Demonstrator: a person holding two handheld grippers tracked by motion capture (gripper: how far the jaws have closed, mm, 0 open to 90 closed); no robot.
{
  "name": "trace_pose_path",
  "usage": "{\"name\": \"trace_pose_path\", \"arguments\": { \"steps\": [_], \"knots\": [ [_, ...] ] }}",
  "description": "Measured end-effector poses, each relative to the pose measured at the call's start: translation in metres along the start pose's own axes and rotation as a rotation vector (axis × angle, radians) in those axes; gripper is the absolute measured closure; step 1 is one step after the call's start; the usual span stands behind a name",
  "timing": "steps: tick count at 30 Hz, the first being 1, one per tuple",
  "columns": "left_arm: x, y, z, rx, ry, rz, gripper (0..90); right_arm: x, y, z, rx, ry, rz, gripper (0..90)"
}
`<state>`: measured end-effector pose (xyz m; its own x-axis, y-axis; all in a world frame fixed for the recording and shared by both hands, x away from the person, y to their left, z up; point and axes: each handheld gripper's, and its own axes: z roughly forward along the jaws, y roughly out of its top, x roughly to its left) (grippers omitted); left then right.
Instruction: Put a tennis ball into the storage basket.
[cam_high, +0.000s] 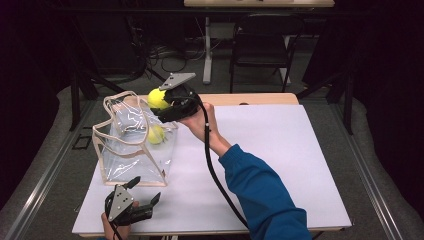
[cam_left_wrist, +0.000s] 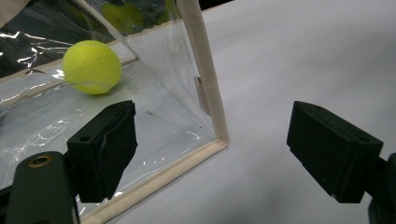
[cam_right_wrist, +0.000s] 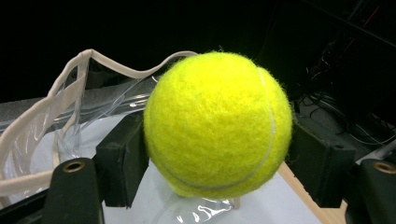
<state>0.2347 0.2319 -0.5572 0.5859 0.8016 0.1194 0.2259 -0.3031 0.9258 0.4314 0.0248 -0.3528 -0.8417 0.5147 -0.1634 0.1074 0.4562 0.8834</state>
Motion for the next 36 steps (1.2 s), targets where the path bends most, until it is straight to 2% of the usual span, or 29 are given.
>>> {"name": "trace_pose_path", "arguments": {
  "steps": [20, 36],
  "knots": [
    [0.001, 0.000, 0.000, 0.000, -0.001, 0.001, 16.2, 0.009, 0.013, 0.009, 0.000, 0.028, -0.019, 26.2],
    [0.001, 0.000, -0.001, -0.003, -0.003, 0.000, 16.2, 0.017, 0.015, 0.014, -0.003, 0.038, -0.025, 26.2]
  ]
}}
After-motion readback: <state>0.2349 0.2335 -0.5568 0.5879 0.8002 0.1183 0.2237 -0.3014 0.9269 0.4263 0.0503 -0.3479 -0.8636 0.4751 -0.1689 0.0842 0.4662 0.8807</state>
